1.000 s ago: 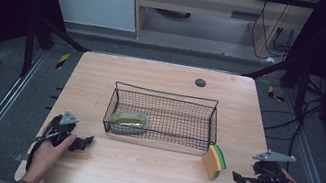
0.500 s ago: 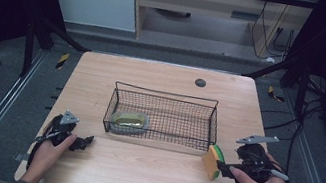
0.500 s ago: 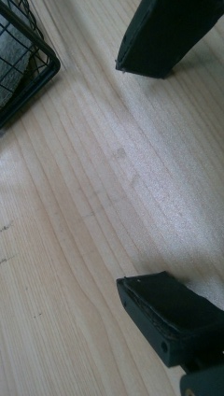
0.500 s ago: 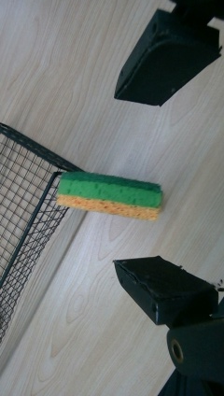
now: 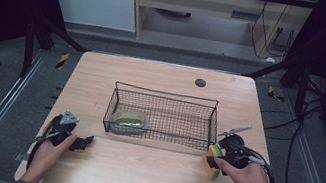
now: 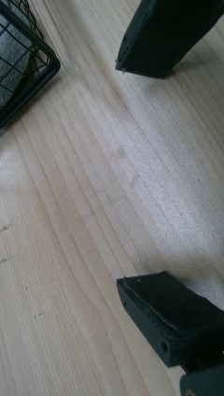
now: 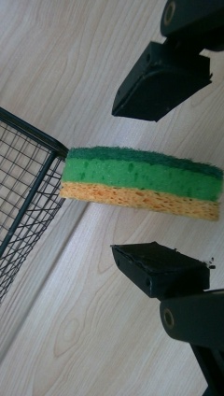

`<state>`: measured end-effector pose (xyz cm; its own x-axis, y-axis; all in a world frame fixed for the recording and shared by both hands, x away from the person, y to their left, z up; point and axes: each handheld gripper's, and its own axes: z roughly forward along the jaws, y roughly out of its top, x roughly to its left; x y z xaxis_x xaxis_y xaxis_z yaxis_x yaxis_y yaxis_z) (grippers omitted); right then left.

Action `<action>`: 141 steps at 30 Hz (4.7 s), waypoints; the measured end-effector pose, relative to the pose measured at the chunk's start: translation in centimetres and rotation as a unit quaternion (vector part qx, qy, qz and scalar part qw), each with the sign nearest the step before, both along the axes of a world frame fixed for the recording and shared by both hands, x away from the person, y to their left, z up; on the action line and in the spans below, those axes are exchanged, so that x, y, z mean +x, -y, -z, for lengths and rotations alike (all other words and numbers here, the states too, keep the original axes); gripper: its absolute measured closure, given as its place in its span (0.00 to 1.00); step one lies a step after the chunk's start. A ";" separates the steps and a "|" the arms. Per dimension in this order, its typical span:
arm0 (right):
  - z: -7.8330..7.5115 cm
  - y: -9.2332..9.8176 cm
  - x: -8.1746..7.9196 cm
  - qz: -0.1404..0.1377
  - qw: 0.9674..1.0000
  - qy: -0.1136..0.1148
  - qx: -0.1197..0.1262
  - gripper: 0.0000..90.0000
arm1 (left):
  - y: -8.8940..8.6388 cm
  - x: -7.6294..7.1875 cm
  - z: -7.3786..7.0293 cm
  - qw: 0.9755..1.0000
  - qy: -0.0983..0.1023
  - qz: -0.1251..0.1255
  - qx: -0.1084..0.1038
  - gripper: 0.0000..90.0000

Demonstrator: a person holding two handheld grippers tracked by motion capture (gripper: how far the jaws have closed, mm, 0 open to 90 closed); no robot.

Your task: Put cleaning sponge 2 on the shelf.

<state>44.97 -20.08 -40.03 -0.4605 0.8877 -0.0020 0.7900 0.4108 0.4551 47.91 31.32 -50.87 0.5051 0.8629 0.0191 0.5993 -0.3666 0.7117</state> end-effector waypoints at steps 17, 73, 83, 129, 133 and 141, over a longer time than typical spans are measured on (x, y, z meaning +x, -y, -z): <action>1.3 -0.7 1.5 -0.010 0.999 -0.044 -0.024 0.64 | 0.0 0.0 0.0 1.000 0.000 0.000 0.000 0.00; -8.5 4.0 5.0 -0.007 0.992 0.122 -0.001 0.71 | 0.0 0.0 0.0 1.000 0.000 0.000 0.000 0.00; -9.1 2.8 6.2 -0.011 0.991 0.133 0.003 0.72 | 0.0 0.0 0.0 1.000 0.000 0.000 0.001 0.00; -9.8 -3.5 9.8 -0.048 0.989 0.130 -0.047 0.72 | 0.0 0.0 0.0 1.000 0.001 -0.002 0.000 0.00; -8.6 -3.7 10.4 -0.049 0.990 0.120 -0.051 0.72 | 0.0 0.0 0.0 1.000 0.001 -0.003 0.000 0.00; -6.9 -4.3 11.0 -0.054 0.992 0.104 -0.053 0.72 | 0.0 0.0 0.0 1.000 0.001 -0.003 0.000 0.00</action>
